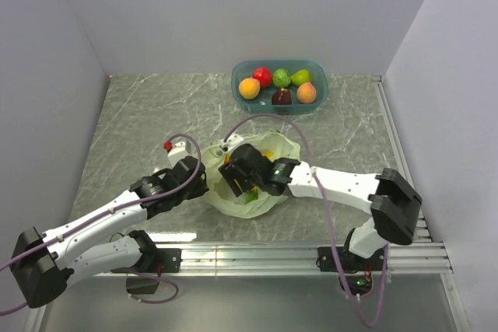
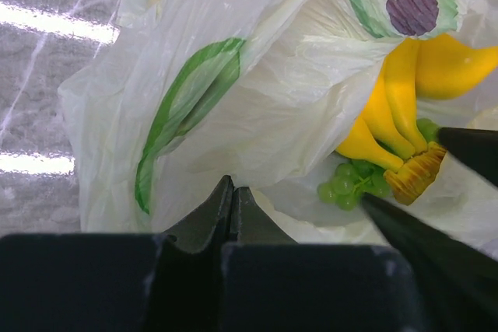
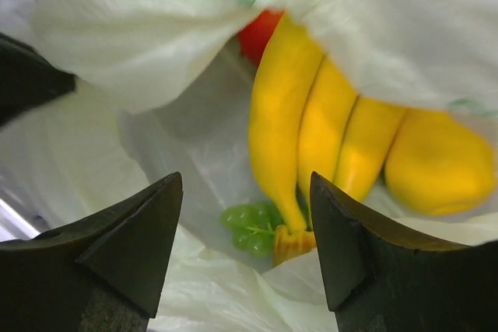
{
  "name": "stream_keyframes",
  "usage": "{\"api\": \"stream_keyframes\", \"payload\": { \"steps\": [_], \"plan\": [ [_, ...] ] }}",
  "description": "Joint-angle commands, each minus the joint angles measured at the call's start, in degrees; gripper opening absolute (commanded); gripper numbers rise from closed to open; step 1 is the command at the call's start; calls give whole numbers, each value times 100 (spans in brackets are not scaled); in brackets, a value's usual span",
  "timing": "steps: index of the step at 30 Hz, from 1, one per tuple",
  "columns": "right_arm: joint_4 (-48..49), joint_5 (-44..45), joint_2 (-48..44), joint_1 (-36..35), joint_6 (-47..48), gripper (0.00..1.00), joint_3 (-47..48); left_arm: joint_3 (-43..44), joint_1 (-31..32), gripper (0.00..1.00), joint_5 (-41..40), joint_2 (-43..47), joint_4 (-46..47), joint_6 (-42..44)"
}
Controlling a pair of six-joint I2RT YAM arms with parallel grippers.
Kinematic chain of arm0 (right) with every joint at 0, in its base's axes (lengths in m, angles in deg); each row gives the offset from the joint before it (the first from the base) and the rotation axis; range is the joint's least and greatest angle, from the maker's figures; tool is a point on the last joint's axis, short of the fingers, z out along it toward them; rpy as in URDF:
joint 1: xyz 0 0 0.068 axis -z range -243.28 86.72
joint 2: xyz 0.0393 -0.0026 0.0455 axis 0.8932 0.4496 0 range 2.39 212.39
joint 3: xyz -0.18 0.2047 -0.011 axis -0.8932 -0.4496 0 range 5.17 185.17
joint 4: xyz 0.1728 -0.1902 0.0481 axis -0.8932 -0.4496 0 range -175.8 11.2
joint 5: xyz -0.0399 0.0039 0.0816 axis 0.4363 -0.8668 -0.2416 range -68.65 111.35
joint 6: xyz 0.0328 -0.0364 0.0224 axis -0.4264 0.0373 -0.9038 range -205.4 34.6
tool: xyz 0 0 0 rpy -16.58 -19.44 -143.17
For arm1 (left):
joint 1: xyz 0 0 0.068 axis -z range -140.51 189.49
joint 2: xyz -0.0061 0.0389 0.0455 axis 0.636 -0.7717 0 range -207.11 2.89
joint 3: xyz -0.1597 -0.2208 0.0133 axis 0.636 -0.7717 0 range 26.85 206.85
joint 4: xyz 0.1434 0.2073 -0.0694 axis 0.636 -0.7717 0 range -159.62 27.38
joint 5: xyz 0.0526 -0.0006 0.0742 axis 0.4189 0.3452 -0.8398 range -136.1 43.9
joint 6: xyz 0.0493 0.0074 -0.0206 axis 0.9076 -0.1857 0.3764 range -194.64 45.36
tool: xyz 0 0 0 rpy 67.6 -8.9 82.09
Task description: Untie the knot of the plastic bag and take out the fruit
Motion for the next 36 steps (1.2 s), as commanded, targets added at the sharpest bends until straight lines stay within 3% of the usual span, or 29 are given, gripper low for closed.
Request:
{"api": "stream_keyframes", "payload": {
  "steps": [1, 5, 13, 14, 18, 21, 28, 36],
  "plan": [
    [55, 655, 371, -215, -139, 73, 3, 56, -5, 1, 106, 18, 147, 137],
    [99, 743, 986, -268, -69, 72, 126, -14, -13, 0, 106, 62, 147, 119],
    [257, 1104, 1839, -250, -104, 58, 240, -76, -13, 1, 88, 106, 120, 93],
    [275, 1069, 1875, -250, -104, 53, 232, -93, -5, 1, 88, 115, 120, 76],
    [327, 919, 1700, -250, -96, 11, 144, -137, -13, 1, 44, 124, 94, 58],
    [267, 577, 1226, -259, 80, 0, 109, -172, -5, 1, 0, 133, 85, 40],
    [-6, -495, -171, -241, 300, 0, 126, -181, -13, 0, -360, 203, 129, -74],
    [-367, -2042, -795, -206, 133, 0, 372, -374, -13, 1, -641, 229, 269, -241]
  ]
}}
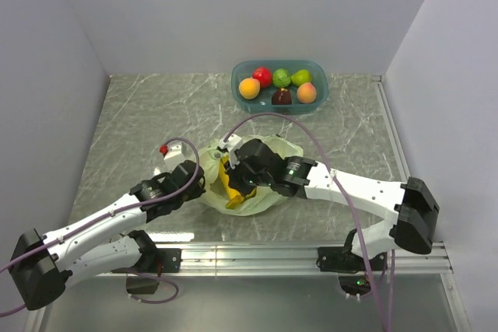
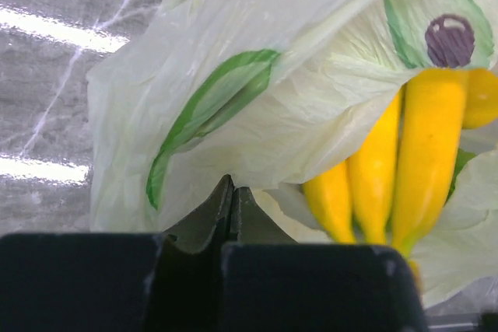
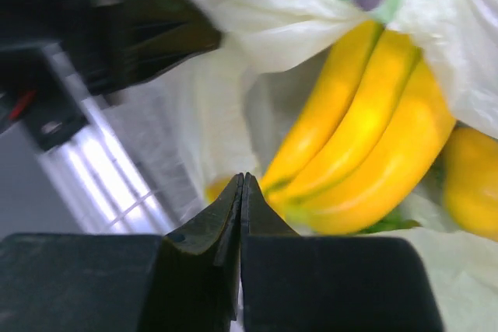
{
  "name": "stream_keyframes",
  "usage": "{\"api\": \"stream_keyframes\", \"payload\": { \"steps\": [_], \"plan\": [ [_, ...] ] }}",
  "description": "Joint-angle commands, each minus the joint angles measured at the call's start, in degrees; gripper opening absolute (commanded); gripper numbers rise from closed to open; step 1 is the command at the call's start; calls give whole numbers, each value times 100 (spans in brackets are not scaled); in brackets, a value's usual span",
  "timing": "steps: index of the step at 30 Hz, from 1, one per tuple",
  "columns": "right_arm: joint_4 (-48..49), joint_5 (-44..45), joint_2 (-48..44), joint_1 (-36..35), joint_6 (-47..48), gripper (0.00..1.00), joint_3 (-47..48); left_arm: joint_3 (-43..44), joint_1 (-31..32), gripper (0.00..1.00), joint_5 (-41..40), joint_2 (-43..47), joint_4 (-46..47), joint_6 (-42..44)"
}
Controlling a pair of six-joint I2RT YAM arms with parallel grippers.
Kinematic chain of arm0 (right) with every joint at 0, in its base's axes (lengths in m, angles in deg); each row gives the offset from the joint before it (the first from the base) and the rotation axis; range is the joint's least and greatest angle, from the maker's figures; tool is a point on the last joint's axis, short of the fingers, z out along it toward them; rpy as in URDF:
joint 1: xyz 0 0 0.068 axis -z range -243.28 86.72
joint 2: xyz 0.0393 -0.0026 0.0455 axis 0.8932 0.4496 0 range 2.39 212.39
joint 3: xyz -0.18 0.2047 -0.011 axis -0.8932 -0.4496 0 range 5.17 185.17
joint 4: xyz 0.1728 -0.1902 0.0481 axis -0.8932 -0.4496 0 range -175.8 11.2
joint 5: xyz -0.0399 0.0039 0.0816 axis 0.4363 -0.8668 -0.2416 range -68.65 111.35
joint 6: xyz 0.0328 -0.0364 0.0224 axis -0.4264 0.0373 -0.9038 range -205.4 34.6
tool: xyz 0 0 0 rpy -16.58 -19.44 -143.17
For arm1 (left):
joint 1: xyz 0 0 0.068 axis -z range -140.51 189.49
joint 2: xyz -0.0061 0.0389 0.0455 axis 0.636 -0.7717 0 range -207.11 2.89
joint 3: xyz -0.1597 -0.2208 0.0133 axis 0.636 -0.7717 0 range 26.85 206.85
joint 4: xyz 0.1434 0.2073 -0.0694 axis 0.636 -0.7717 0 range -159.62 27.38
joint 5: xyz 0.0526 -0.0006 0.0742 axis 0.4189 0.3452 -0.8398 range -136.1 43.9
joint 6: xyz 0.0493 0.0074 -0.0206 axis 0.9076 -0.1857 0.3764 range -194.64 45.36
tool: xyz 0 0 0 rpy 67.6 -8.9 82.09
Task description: Untie the knot of the plastic bag and take out the fruit
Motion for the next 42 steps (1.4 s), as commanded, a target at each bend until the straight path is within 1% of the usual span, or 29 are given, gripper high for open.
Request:
{"api": "stream_keyframes", "payload": {
  "steps": [1, 3, 5, 6, 7, 8, 11, 14, 16, 17, 19, 20, 22, 23, 25, 28, 32, 39, 42],
  "plan": [
    [-238, -1241, -362, 60, -29, 0, 234, -114, -13, 0, -261, 107, 204, -191],
    [-343, -1604, -458, 131, -55, 0, 296, -150, -22, 1, -279, 107, 248, -217],
    [-387, -1291, -520, 148, -116, 0, 226, -123, -22, 1, -261, 55, 266, -173],
    [-413, -1002, -512, 149, -134, 4, 191, -106, -22, 1, -252, 28, 266, -165],
    [-475, -729, -407, 149, -177, 14, 173, -88, -22, 1, -209, 2, 266, -130],
    [-614, -31, -337, 131, -404, 34, 208, -88, -22, 0, -200, -7, 240, -129],
    [-607, 799, -169, 149, -861, 64, 200, -141, -22, 1, -68, 19, 257, -138],
    [-729, 943, 68, 210, -1100, 72, 304, -237, -13, 0, 46, 81, 301, -173],
    [-931, 1092, 323, 201, -1275, 75, 410, -238, -13, 0, 108, 98, 292, -200],
    [-1176, 1171, 402, 201, -1494, 77, 515, -229, -13, 0, 117, 90, 266, -200],
    [-1380, 1260, 551, 201, -1767, 78, 586, -194, -13, 0, 143, 63, 222, -217],
    [-1494, 1260, 578, 201, -2065, 79, 612, -194, -13, 1, 143, 54, 213, -226],
    [-1591, 1251, 657, 201, -2373, 79, 621, -202, -13, 1, 187, 46, 239, -252],
    [-1748, 1260, 710, 201, -2688, 79, 656, -202, -13, 0, 213, 46, 266, -261],
    [-1881, 1225, 885, 192, -2945, 79, 683, -220, -13, 0, 301, 19, 318, -270],
    [-1742, 1014, 1009, 192, -3323, 76, 517, -211, -5, 1, 380, -25, 362, -235],
    [-1460, 829, 1132, 193, -3509, 72, 349, -229, -13, 1, 477, -69, 415, -174],
    [-1065, 627, 1352, 210, -3851, 69, 103, -264, -13, 1, 582, -69, 459, -59],
    [-950, 670, 1387, 219, -3957, 63, -64, -281, -13, 0, 591, -69, 494, -24]
  ]
}}
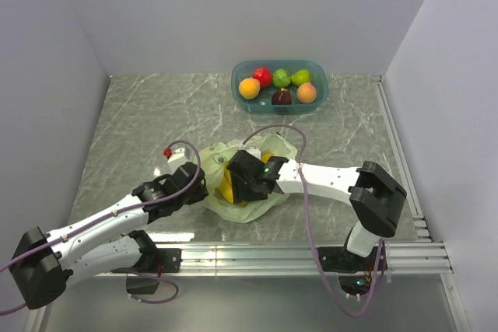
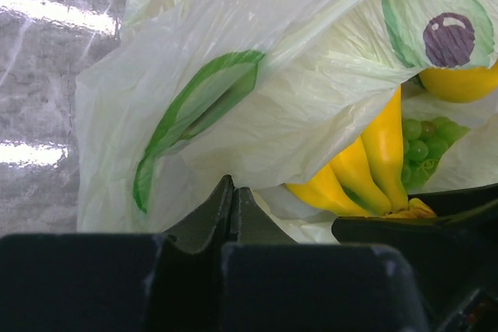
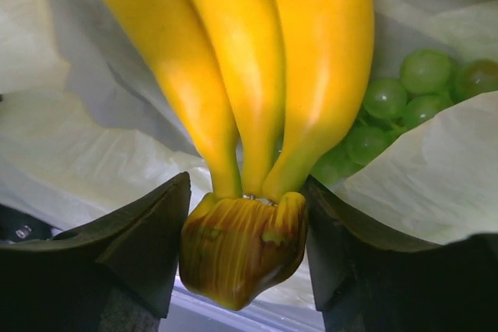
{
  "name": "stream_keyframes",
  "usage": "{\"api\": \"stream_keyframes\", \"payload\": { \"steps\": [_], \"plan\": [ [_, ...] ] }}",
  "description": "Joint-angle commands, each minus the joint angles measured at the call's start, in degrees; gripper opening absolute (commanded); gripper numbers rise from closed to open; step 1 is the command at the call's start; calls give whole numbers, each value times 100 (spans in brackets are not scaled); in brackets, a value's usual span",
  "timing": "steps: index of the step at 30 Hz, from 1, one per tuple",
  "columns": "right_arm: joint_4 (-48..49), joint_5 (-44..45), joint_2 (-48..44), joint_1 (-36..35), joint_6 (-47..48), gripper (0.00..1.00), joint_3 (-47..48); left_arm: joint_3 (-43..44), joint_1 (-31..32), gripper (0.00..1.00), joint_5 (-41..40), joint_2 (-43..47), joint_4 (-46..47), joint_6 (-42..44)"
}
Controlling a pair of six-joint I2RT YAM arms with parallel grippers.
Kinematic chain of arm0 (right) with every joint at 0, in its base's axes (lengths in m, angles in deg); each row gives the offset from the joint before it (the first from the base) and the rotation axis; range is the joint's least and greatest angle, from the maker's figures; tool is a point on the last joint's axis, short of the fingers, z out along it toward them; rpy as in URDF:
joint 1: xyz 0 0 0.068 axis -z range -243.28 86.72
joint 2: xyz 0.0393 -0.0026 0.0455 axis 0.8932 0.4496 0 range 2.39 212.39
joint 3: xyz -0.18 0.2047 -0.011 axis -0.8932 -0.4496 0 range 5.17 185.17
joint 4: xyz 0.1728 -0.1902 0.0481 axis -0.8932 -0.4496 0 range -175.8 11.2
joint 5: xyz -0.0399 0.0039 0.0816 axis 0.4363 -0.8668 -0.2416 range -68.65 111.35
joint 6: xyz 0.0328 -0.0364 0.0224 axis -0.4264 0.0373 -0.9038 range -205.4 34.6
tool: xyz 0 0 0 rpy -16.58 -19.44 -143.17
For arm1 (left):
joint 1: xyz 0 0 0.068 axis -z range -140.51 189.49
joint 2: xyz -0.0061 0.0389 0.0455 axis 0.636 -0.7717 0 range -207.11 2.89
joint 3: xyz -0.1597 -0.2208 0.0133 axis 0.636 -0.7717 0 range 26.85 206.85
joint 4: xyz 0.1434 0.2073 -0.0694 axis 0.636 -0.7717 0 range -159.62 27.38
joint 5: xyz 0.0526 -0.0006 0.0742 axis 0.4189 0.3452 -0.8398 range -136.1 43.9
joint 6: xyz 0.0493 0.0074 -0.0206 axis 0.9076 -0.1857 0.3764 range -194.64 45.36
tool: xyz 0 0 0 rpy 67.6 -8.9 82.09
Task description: Untie the knot of the plastic bag and take out the fruit
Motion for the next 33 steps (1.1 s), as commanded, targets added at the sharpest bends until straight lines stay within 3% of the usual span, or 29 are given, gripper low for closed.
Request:
{"api": "stream_keyframes", "payload": {
  "steps": [1, 3, 4, 7, 9, 15, 20, 25, 33],
  "plan": [
    [250, 111, 34, 37, -309, 53, -186, -37, -5, 1, 100, 1, 190, 98],
    [276, 199, -71, 55, -318, 39, -283, -45, -13, 1, 100, 19, 208, 107],
    [294, 243, -132, 64, -318, 25, -353, -54, -13, 0, 100, 19, 208, 107],
    [119, 418, -449, 64, -248, 7, -302, -63, -13, 0, 56, 54, 182, 98],
    [-258, 585, -712, 64, -187, 1, -188, -54, -13, 1, -49, 106, 129, 72],
    [-1375, 1201, -1442, 64, 322, 0, 393, -80, -5, 1, -480, 405, -108, -121],
    [-1210, 842, -2100, 55, 1192, 0, 402, -98, -13, 1, -796, 529, -187, -148],
    [-1586, -167, -2444, 64, 2332, 0, 639, 42, -13, 1, -850, 274, -249, -157],
    [-2527, -1874, -2717, 108, 3398, 0, 465, 525, -13, 1, -1297, 63, -267, 80]
  ]
}}
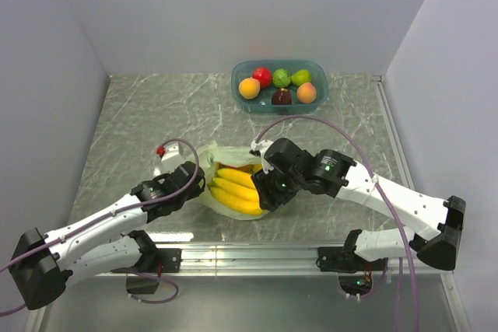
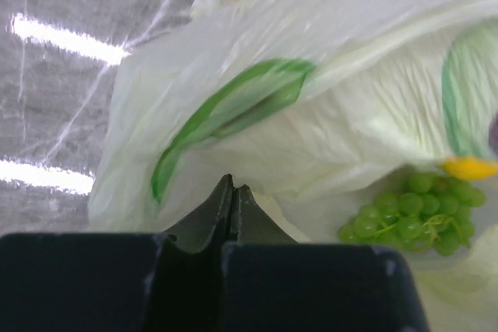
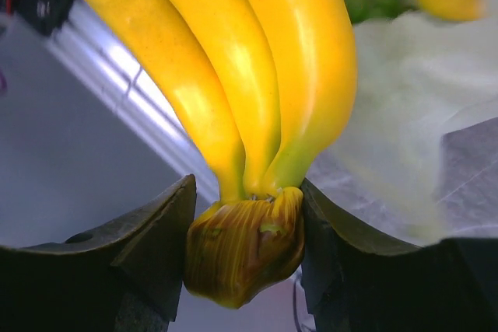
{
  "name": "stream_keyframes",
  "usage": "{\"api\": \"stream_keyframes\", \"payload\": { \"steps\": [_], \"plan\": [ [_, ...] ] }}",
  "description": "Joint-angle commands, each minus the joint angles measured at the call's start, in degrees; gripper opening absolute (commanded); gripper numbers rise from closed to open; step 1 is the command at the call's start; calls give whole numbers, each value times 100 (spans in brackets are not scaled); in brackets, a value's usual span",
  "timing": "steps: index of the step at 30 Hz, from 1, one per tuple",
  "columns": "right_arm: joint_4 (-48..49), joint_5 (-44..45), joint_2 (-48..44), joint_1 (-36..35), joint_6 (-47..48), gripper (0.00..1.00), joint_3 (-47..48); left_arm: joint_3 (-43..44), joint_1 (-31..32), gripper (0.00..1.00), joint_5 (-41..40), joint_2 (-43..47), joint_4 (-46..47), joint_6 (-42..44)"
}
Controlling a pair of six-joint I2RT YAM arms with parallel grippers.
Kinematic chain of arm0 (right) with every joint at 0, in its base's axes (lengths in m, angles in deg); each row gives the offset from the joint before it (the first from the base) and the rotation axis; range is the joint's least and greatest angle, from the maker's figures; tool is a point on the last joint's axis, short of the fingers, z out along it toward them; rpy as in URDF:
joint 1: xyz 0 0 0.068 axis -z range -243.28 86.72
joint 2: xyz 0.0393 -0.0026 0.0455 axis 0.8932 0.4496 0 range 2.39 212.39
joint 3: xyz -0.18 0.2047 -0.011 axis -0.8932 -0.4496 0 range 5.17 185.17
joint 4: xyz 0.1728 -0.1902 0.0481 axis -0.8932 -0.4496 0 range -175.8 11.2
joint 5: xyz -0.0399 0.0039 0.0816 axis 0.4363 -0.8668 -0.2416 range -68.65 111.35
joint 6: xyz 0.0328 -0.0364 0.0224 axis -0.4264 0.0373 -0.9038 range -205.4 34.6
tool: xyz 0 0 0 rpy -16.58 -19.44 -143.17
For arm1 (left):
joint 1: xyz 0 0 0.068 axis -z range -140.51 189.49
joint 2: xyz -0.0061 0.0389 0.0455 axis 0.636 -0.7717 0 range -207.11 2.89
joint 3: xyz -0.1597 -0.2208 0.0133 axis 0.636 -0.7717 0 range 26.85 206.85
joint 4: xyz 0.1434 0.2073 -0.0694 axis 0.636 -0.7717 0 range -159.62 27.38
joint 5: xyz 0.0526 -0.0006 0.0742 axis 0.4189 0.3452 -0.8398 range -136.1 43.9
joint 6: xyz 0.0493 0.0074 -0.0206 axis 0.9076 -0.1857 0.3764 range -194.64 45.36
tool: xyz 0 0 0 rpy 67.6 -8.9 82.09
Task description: Untie the knot of the plastic bag and take out the fruit
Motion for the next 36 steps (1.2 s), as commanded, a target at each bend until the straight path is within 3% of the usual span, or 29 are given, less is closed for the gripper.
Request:
{"api": "stream_keyframes", "payload": {
  "steps": [1, 8, 11, 15, 19, 21, 22, 25, 27, 29, 30, 33, 36],
  "plan": [
    [-316, -1108, -271, 40, 737, 0, -24, 453, -31, 1, -461, 26, 94, 220],
    [80, -1587, -351, 294, 1028, 0, 870, 542, -128, 1, -321, -264, 279, 406],
    [186, -1472, -185, 1215, 1115, 0, 1582, 437, -128, 0, -154, -370, 235, 301],
    [370, -605, 325, 2271, 1186, 0, 2583, 226, -128, 0, 276, -256, 367, 379],
    [1071, -22, 1298, 3394, 1063, 0, 2981, 287, -136, 1, 681, -326, 332, 616],
    [1423, -152, 1625, 3826, 740, 0, 3104, 383, -128, 1, 752, -414, 244, 643],
    [1712, -736, 1775, 4002, 703, 0, 3166, 401, -128, 1, 761, -431, 218, 634],
    [1443, -926, 2338, 4127, 860, 0, 3676, 497, -136, 1, 805, -519, 253, 608],
    [1670, -1181, 2146, 4022, 931, 0, 2935, 620, -136, 1, 848, -616, 279, 608],
    [2100, -1103, 1725, 4004, 914, 22, 2247, 665, -136, 1, 919, -721, 314, 643],
    [2180, -1015, 1619, 4021, 861, 40, 1713, 647, -136, 1, 945, -756, 366, 660],
    [2198, -751, 1591, 4144, 703, 64, 1208, 603, -136, 0, 1024, -888, 341, 687],
    [2724, -856, 1749, 4188, 345, 76, 830, 507, -136, 1, 1138, -906, 323, 696]
  ]
}}
